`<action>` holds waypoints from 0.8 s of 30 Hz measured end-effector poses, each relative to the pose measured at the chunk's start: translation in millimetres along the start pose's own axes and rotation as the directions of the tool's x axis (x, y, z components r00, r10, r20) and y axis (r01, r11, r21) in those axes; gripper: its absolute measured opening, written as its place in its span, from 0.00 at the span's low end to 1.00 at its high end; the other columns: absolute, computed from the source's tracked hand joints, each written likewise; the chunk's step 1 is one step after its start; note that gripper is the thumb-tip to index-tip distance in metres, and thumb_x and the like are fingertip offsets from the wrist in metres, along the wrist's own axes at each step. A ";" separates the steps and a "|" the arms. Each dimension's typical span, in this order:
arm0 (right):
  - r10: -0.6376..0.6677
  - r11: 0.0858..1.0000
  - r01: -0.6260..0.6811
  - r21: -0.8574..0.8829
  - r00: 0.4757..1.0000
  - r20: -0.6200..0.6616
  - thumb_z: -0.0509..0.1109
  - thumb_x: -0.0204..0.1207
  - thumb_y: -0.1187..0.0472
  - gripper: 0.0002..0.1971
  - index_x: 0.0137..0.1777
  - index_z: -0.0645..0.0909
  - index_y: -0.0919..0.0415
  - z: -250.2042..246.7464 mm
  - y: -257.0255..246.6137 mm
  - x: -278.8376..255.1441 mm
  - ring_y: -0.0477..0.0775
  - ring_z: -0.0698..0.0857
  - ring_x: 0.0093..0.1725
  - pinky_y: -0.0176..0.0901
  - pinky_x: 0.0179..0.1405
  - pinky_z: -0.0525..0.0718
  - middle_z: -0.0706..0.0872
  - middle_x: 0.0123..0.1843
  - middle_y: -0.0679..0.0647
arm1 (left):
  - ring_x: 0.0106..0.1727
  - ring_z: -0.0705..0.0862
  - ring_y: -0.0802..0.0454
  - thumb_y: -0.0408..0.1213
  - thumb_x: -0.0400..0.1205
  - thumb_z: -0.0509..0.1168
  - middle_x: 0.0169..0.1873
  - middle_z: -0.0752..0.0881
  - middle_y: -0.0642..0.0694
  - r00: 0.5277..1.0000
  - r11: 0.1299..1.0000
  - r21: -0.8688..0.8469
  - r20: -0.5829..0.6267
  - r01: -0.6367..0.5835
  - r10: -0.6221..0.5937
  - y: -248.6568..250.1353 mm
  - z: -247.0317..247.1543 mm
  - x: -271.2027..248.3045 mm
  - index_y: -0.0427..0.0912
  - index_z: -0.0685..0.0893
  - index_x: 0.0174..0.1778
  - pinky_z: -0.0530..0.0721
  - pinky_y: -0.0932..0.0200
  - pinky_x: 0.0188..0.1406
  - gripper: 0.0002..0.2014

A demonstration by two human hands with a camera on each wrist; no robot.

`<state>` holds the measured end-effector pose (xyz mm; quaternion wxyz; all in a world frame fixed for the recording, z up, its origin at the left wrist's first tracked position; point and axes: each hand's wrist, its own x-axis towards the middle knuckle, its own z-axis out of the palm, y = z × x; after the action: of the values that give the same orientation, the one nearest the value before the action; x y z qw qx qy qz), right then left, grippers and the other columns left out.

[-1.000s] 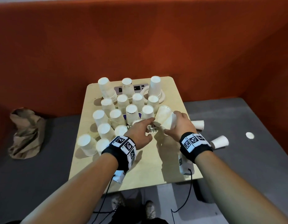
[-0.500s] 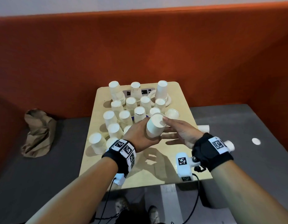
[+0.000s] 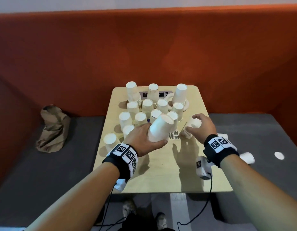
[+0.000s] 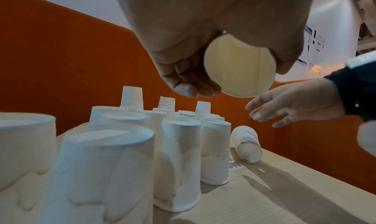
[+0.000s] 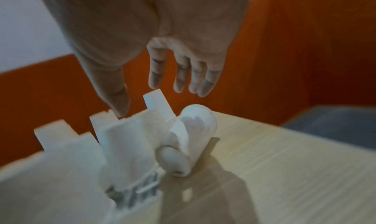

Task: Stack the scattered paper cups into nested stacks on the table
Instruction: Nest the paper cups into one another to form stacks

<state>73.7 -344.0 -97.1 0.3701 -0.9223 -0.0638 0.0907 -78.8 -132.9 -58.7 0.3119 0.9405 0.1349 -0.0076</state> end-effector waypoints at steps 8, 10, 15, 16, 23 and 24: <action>0.020 0.858 0.098 -0.504 0.974 0.224 0.70 0.75 0.37 0.37 0.83 0.62 0.40 27.3 26.0 21.1 0.61 0.50 0.86 0.67 0.77 0.66 0.46 0.89 0.50 | 0.49 0.83 0.53 0.69 0.66 0.72 0.48 0.84 0.57 1.000 1.000 -0.015 0.011 0.013 -0.013 -2.9 -4.8 4.8 0.51 0.79 0.58 0.84 0.53 0.49 0.32; -0.009 0.855 0.106 -0.508 0.982 0.189 0.71 0.74 0.41 0.35 0.80 0.66 0.44 31.6 27.7 17.8 0.62 0.54 0.84 0.66 0.74 0.72 0.50 0.87 0.53 | 0.50 0.83 0.53 0.69 0.66 0.72 0.49 0.85 0.56 1.000 1.000 -0.021 0.013 0.017 -0.017 -4.2 -5.4 6.2 0.51 0.79 0.59 0.84 0.52 0.50 0.33; -0.029 0.877 0.073 -0.476 0.995 0.098 0.78 0.71 0.42 0.37 0.78 0.68 0.50 30.1 28.5 11.8 0.65 0.65 0.78 0.60 0.70 0.76 0.62 0.81 0.57 | 0.50 0.83 0.54 0.68 0.67 0.72 0.51 0.86 0.55 1.000 1.000 -0.022 0.017 0.021 -0.020 -4.7 -4.9 8.7 0.51 0.78 0.60 0.84 0.54 0.49 0.33; -0.018 0.878 0.058 -0.474 0.996 0.089 0.79 0.70 0.42 0.38 0.77 0.69 0.49 28.4 27.5 10.2 0.65 0.68 0.76 0.59 0.69 0.77 0.64 0.79 0.58 | 0.51 0.83 0.53 0.68 0.67 0.72 0.51 0.85 0.56 1.000 1.000 -0.020 0.016 0.021 -0.021 -4.4 -4.7 9.3 0.51 0.78 0.60 0.82 0.55 0.48 0.33; 0.133 0.974 -0.116 -0.193 0.988 0.079 0.83 0.63 0.44 0.38 0.72 0.72 0.52 8.0 7.2 1.3 0.57 0.78 0.56 0.47 0.52 0.80 0.72 0.69 0.57 | 0.49 0.82 0.53 0.68 0.67 0.72 0.47 0.82 0.56 1.000 1.000 -0.010 -0.019 0.017 -0.018 -1.4 -2.4 12.1 0.51 0.77 0.56 0.79 0.56 0.44 0.30; 0.134 0.986 -0.125 -0.112 0.988 0.082 0.84 0.63 0.45 0.38 0.71 0.73 0.53 3.7 4.5 -0.4 0.55 0.77 0.54 0.45 0.50 0.77 0.73 0.67 0.57 | 0.49 0.82 0.53 0.68 0.67 0.72 0.48 0.83 0.56 1.000 1.000 -0.007 -0.022 0.013 -0.013 -0.6 -1.7 11.9 0.51 0.78 0.57 0.79 0.56 0.45 0.31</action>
<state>72.7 -344.9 -102.8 0.3104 -0.9381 -0.0248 0.1519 -67.6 -128.5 -58.9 0.3134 0.9386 0.1444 0.0013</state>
